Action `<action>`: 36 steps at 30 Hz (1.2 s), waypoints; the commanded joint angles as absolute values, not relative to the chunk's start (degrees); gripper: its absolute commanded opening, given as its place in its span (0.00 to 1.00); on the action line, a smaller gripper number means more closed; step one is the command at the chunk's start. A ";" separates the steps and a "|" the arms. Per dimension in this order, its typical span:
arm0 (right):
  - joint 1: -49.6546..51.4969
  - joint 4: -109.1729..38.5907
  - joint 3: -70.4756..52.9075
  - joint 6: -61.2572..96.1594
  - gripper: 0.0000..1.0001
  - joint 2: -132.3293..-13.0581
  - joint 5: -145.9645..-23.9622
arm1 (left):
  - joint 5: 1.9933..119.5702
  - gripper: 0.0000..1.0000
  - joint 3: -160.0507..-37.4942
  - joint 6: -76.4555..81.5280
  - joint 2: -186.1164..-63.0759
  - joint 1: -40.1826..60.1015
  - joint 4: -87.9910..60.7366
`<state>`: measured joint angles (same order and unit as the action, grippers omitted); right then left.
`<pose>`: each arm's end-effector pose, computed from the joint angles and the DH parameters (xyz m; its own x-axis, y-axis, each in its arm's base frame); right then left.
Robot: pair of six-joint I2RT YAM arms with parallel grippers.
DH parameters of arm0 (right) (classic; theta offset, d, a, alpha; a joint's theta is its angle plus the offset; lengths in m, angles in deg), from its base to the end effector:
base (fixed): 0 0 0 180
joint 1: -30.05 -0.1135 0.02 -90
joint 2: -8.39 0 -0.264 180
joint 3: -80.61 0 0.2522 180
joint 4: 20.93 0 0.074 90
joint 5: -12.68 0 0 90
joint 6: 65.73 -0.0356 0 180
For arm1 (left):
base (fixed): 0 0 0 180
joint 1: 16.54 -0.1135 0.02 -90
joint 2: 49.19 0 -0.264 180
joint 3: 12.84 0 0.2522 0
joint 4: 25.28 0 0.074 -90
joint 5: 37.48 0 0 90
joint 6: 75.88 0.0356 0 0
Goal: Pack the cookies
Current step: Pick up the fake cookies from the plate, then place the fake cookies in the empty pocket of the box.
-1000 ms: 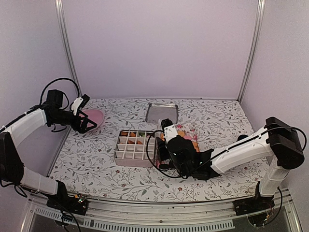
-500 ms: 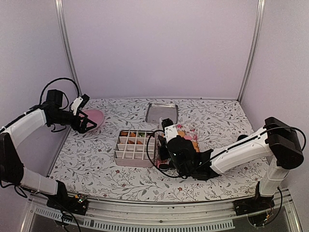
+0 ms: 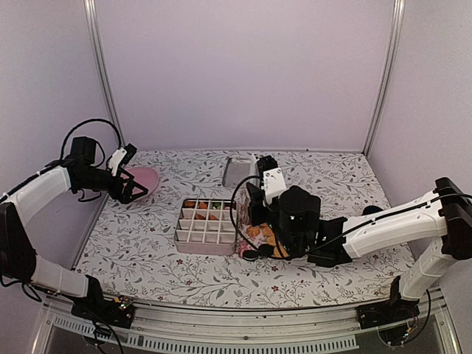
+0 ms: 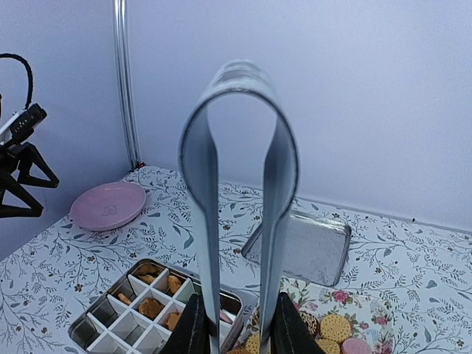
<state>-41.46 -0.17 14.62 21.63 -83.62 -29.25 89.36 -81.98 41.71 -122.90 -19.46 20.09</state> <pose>0.1372 0.3266 0.2577 -0.0474 -0.0447 -0.9979 -0.3970 0.9175 -0.0223 0.2641 -0.0079 0.2684 -0.5179 0.3447 -0.7829 0.6594 0.7439 -0.1086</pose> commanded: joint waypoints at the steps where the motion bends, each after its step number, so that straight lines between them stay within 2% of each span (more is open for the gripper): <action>1: -40.53 6.46 10.35 29.29 0.09 -82.50 -31.66 | 90.01 0.99 -83.23 41.75 -122.22 -19.72 20.47; 14: -32.94 5.66 -1.93 28.98 0.12 -93.99 -44.76 | 89.99 0.99 -82.12 41.47 -122.30 -19.70 20.25; 34: -32.55 1.83 -1.18 21.42 0.18 -98.68 -48.28 | 89.62 0.99 -82.00 41.91 -122.29 -19.70 19.94; 36: -32.45 1.57 -1.13 21.09 0.24 -98.91 -48.33 | 89.52 0.99 -81.97 41.89 -122.21 -19.75 19.93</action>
